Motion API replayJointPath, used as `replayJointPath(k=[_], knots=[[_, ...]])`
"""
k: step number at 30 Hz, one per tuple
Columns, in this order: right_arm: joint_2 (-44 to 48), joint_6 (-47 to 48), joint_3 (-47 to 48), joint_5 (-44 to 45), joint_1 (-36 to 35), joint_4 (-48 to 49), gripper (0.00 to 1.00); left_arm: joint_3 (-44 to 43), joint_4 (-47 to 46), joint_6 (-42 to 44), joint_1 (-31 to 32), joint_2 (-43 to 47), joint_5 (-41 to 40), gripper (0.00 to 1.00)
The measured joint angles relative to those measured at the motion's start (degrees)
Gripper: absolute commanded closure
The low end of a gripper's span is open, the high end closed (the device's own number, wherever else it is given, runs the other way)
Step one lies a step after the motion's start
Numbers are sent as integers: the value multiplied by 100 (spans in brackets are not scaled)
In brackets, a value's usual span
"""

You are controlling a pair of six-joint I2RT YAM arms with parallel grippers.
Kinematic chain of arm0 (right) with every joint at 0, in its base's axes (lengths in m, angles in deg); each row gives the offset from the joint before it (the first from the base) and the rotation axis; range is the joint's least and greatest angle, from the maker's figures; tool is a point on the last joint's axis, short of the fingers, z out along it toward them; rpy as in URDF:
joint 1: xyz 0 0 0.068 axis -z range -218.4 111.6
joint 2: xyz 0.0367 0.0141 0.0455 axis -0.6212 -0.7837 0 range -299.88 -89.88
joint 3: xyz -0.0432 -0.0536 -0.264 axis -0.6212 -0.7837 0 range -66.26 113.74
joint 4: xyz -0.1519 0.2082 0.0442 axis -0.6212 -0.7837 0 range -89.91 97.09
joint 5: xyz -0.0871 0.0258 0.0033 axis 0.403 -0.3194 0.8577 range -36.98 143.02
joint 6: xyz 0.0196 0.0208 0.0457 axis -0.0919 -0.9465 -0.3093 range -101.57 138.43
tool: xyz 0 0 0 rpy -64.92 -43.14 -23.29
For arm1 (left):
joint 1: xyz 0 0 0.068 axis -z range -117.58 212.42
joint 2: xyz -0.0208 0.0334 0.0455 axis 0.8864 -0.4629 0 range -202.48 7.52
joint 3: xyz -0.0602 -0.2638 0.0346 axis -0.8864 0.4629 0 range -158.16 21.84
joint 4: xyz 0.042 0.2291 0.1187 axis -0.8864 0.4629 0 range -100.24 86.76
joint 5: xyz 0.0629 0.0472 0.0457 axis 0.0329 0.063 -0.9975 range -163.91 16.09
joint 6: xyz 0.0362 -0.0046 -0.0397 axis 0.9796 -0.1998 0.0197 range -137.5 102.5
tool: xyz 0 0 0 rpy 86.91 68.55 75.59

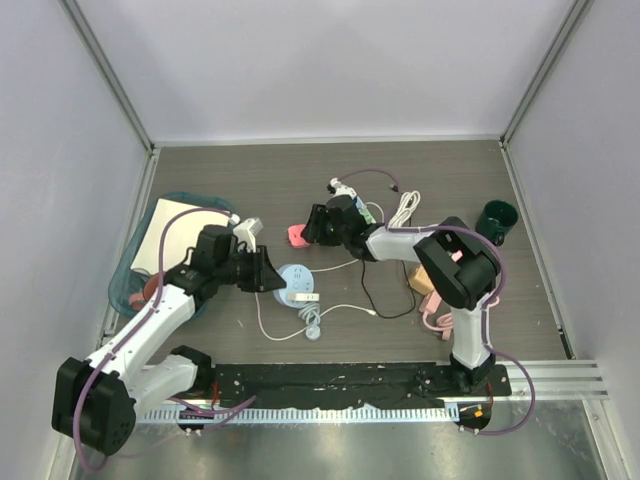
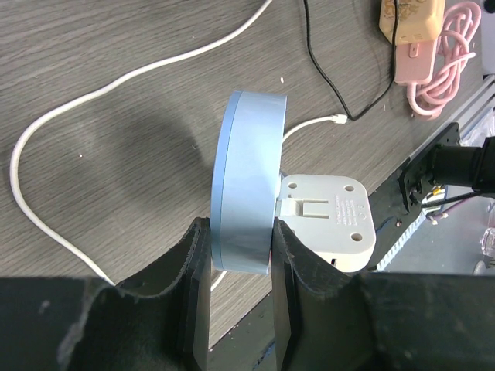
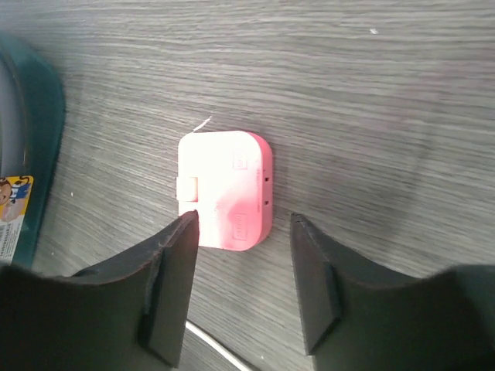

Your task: Pull the plug off the socket

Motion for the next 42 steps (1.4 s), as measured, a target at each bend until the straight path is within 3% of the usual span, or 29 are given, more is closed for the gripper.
replayJointPath(k=[6,11,16,21,31,42], knots=[[678,476,-155,304,90,-459,34,-22,-31,-37,-2,-170,-44,100],[1864,1274,-702,4,92,-426,34,-24,-50,-57,-2,-216,-85,100],[3261,2391,-1853,-927,55,313,33,-24,-57,-50,0,-223,-87,100],[4188,3381,-3191,-1196,-363,931,32,-24,-59,-48,0,-223,-87,100],[4951,4275,-3993,-1499,-1329,1263,28,-24,-63,-35,0,-223,-83,100],[4225,5023,-3595,-1047,-2041,1110,29,-24,-61,-35,7,-227,-85,100]])
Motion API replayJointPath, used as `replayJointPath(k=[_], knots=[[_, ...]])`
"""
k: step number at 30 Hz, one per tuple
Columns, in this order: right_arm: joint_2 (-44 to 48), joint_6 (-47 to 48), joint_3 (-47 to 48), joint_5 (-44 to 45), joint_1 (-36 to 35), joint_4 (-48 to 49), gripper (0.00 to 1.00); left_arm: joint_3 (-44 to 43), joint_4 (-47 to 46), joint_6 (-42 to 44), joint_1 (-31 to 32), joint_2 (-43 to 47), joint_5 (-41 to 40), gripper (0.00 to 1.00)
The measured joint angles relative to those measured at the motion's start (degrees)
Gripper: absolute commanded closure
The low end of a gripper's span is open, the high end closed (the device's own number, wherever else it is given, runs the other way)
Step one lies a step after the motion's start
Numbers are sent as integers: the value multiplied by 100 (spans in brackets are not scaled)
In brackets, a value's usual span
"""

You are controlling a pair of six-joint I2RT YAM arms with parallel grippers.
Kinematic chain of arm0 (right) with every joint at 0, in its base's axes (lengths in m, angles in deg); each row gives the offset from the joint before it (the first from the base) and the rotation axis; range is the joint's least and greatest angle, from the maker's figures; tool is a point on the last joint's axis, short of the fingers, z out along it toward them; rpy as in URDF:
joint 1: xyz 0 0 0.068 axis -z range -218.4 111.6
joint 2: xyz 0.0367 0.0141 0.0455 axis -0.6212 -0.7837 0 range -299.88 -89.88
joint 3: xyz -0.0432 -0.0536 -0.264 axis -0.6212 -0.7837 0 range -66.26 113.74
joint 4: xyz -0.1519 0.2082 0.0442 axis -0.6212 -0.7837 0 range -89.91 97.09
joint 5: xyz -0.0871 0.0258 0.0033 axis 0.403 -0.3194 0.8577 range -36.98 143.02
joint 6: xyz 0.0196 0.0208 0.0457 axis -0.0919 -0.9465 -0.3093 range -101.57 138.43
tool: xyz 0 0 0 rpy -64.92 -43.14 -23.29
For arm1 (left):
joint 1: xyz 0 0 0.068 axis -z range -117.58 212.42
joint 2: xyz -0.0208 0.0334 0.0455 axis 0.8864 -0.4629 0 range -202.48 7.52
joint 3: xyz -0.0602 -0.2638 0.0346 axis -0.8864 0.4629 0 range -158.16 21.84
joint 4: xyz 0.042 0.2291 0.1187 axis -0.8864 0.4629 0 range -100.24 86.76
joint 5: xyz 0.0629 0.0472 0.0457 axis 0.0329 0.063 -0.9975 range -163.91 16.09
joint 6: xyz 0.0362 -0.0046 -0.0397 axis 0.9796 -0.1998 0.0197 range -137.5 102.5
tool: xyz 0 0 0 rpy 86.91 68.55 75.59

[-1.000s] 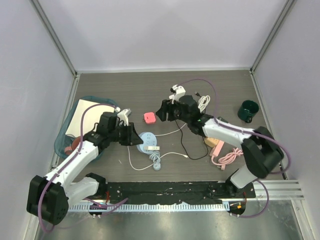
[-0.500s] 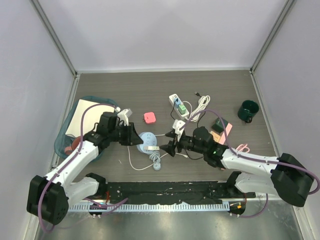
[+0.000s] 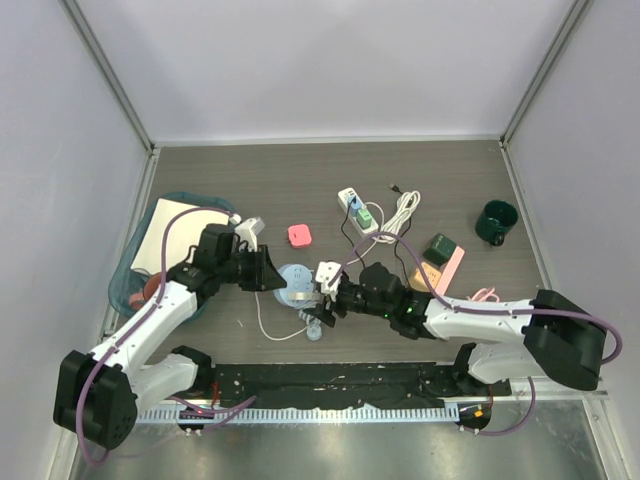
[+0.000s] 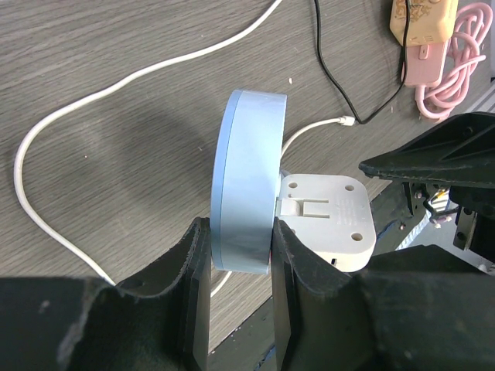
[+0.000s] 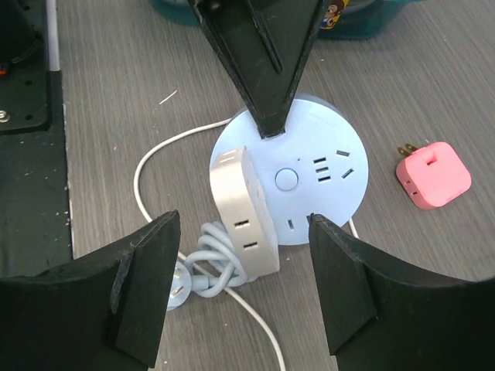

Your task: Pull the plug off the socket

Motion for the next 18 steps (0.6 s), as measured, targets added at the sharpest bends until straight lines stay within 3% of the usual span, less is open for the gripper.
replayJointPath(k=[10,11,12,16,18], knots=[[-511,463,289,551,-503,-13,42,0,-24,0,39,0,-17,100],[-566,503,289,614,-564,-22,46,0,-26,0,46,0,-22,100],[-595,525,289,658,-605,-24,56,0,-26,0,48,0,-31,100],[-608,660,289,870,-693,-22,80,0,-11,7,87,0,-66,100],[-601,765,289,1060,-715,76,87,0,26,15,96,-17,-146,100]])
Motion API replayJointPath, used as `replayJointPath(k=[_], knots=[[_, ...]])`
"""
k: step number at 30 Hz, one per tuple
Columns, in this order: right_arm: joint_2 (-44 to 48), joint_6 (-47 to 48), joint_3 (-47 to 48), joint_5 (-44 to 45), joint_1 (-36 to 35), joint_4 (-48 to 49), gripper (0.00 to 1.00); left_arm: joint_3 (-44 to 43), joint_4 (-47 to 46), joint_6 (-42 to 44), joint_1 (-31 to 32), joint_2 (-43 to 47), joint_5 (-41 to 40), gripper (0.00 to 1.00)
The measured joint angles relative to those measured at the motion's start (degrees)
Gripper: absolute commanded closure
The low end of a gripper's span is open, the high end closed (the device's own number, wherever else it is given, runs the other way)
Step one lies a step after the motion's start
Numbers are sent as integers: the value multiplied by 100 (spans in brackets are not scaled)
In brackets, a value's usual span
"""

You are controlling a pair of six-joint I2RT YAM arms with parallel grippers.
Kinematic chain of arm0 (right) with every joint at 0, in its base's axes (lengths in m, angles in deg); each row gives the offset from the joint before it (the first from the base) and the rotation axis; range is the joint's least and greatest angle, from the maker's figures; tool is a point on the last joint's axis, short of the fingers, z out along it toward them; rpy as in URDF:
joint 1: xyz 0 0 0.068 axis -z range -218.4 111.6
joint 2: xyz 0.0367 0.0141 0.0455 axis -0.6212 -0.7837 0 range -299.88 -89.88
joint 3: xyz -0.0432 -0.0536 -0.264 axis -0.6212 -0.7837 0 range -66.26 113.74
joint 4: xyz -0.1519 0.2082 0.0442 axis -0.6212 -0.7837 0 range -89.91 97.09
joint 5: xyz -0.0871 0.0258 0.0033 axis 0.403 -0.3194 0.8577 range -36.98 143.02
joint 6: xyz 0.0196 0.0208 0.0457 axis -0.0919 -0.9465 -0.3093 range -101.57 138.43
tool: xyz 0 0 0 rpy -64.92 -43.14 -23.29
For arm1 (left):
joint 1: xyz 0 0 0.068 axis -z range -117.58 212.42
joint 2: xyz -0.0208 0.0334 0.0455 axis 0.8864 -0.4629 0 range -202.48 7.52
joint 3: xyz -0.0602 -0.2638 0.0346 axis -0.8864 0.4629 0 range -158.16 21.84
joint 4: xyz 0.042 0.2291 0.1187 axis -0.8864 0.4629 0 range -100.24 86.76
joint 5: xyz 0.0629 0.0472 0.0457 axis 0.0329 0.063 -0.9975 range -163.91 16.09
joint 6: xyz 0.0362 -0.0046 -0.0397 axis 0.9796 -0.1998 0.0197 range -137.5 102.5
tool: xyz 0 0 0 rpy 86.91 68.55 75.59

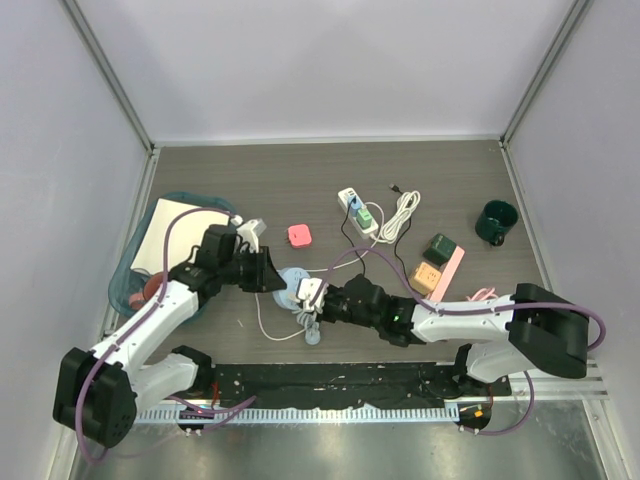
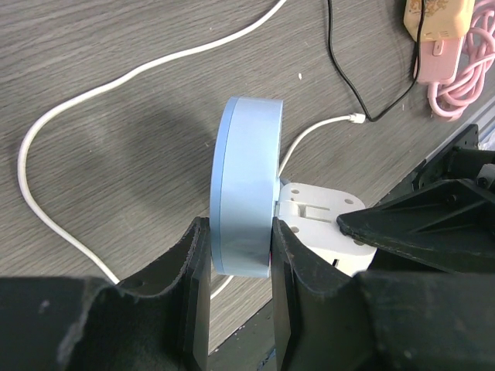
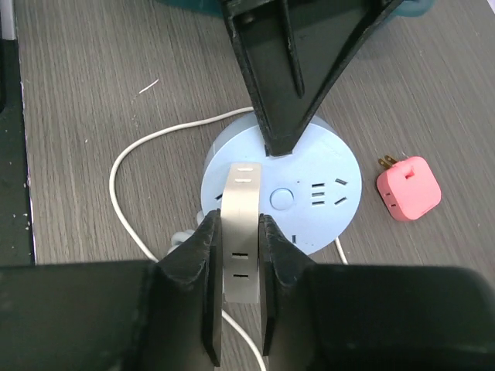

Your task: Pull the plug off the socket

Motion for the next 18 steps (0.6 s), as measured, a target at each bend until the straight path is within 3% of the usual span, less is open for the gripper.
replayJointPath(k=[3,18], knots=[[9,90,-2,170,-20,35,99,-2,9,-15,4,-76,-15,100],[236,236,-155,337,-101,-50,99,-31,-33,-17,184,-129,-20,100]])
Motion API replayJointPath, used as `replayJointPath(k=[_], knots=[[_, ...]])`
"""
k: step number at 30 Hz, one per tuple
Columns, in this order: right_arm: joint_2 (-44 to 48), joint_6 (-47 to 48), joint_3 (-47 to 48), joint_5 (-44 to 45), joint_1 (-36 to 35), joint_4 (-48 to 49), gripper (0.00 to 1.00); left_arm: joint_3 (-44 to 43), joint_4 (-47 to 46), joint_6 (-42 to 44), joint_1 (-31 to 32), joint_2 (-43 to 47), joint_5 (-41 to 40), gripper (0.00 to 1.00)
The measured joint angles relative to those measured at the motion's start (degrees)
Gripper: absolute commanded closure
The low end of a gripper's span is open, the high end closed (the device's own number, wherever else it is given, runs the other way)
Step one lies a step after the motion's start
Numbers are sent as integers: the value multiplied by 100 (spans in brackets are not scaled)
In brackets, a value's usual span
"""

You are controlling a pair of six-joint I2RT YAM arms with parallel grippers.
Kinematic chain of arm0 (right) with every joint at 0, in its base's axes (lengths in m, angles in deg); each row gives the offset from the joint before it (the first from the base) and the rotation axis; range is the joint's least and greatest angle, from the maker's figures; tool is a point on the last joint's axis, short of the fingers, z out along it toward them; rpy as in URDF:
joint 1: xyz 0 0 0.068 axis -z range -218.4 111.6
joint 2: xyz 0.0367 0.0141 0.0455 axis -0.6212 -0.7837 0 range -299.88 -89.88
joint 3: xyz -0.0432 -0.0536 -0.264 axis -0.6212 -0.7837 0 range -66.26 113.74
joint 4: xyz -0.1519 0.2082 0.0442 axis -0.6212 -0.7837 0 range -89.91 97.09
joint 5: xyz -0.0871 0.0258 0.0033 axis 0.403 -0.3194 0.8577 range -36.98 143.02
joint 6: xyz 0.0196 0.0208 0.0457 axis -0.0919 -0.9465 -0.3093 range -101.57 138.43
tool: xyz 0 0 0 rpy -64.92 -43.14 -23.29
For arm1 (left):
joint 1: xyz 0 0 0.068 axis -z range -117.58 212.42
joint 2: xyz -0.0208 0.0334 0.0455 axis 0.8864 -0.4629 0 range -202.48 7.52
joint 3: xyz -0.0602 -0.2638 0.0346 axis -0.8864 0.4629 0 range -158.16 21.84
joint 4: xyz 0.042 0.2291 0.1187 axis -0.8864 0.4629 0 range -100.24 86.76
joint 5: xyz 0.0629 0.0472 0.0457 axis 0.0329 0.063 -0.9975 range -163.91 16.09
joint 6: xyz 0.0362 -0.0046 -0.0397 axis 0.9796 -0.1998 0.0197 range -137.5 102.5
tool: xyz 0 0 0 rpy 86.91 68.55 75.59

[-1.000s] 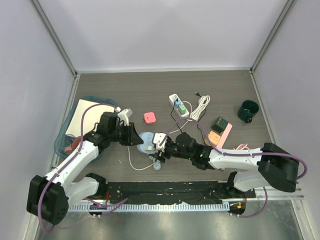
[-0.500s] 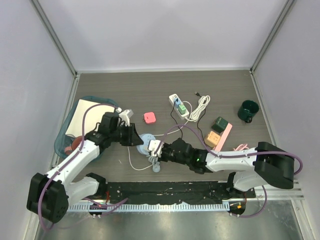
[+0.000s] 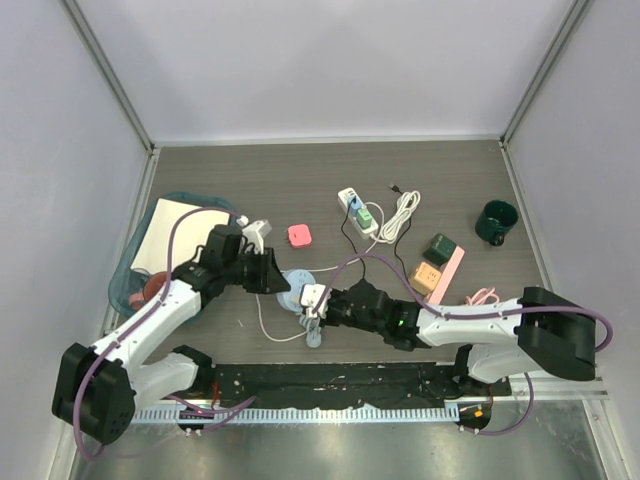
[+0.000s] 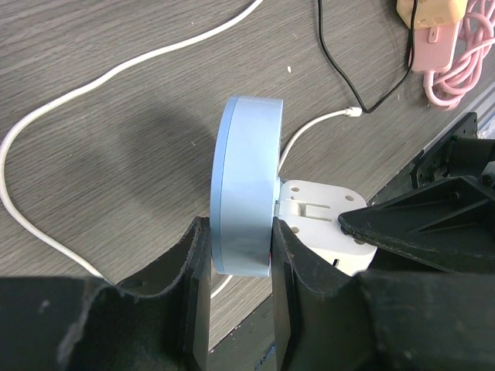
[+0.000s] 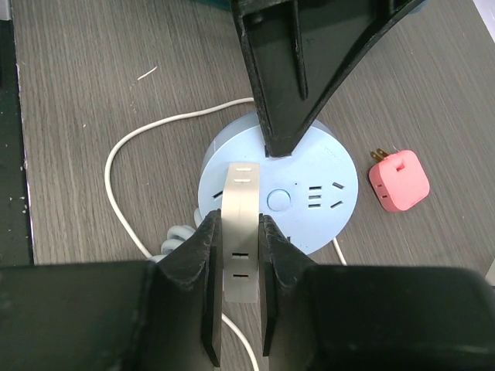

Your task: Pull the plug off the socket

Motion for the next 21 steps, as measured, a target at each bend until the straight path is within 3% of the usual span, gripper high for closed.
replayJointPath(k=[21], knots=[[452,37,-50,-68,-22,-590,99,-15,-59,-22,308,-2,-114,100]])
